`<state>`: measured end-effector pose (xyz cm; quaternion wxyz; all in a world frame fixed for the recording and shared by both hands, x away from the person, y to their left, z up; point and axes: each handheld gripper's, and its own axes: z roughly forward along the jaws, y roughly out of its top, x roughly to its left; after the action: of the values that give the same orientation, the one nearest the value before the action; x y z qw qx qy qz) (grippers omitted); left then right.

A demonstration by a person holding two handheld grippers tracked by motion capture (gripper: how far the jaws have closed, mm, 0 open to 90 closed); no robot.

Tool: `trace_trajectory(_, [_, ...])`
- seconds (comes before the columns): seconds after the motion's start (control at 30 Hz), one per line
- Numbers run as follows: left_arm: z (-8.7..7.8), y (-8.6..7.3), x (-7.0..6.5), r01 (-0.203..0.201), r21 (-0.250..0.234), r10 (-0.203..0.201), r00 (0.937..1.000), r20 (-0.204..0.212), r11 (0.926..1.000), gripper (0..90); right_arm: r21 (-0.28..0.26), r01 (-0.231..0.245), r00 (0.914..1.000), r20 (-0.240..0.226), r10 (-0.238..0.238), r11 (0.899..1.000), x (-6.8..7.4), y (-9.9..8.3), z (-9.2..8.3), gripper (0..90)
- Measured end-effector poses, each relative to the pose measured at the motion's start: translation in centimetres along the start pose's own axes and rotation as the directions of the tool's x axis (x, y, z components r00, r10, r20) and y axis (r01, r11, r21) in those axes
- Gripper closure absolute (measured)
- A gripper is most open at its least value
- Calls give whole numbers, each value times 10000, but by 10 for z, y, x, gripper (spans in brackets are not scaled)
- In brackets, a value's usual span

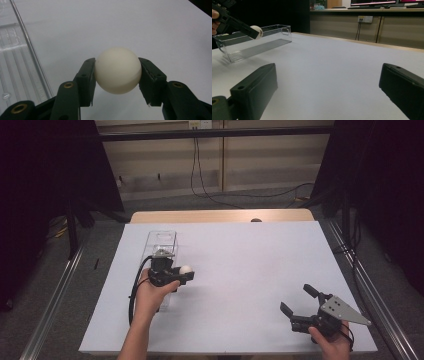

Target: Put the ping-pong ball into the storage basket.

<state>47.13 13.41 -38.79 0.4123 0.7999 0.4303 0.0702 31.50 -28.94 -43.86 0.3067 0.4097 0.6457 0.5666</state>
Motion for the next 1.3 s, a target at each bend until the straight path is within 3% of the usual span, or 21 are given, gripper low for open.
trace_trajectory(0.93, [-8,1,7,6,-84,-7,9999,-109,10000,510,0,14,10000,-2,-14,10000,0,0,0,12])
trace_trajectory(1.0, [-8,1,6,219,-262,-221,9997,-56,9994,510,-6,10,10000,-33,-10,10000,0,0,0,12])
trace_trajectory(1.17, [-9,1,7,292,-273,-294,9995,-72,9992,510,-3,2,10000,-35,-2,10000,0,0,0,13])
trace_trajectory(1.3, [-10,1,9,166,-219,-168,9998,-89,9996,510,4,1,10000,-33,-1,10000,0,0,0,13])
